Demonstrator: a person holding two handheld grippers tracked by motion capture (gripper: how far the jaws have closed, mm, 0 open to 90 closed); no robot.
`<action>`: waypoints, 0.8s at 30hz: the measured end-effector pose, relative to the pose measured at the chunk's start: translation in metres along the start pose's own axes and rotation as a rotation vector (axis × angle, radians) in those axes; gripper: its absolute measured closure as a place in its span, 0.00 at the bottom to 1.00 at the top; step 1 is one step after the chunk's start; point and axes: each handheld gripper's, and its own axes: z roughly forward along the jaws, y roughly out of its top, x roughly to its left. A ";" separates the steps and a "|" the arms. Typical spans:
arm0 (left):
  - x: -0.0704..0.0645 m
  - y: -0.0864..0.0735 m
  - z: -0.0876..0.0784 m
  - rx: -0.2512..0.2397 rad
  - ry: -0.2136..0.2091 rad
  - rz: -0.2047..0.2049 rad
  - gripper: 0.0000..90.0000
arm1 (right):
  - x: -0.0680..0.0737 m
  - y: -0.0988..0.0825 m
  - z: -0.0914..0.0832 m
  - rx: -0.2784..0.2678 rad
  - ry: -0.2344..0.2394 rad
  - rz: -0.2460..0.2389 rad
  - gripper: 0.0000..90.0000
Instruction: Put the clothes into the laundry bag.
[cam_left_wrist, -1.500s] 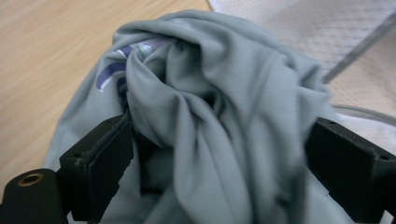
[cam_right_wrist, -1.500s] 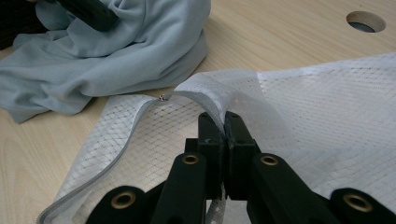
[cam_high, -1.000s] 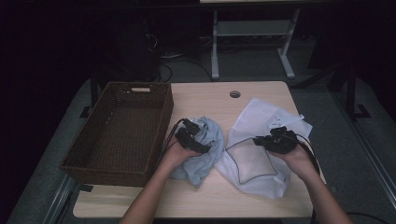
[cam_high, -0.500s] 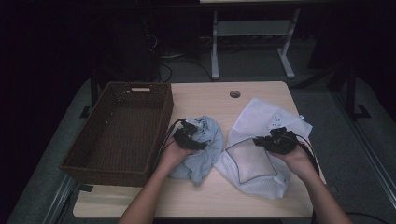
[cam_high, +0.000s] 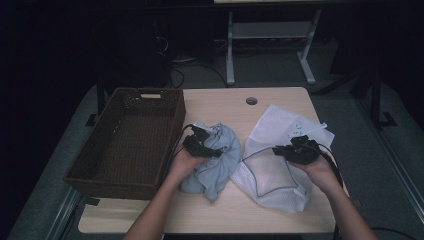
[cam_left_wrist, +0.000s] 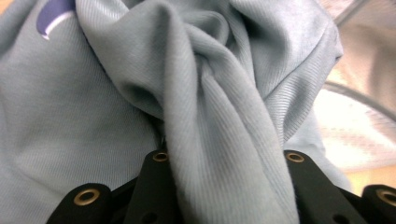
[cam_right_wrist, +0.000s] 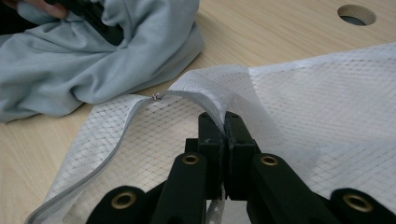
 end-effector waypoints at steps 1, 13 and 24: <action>-0.002 0.001 -0.002 -0.004 -0.006 0.002 0.78 | 0.000 0.001 0.000 0.000 -0.002 0.001 0.97; -0.020 0.015 -0.028 -0.058 -0.048 0.027 0.78 | -0.014 0.007 -0.001 -0.020 -0.031 0.030 0.97; -0.038 0.019 -0.048 -0.082 -0.107 0.078 0.78 | -0.029 0.023 0.009 -0.030 -0.057 0.063 0.97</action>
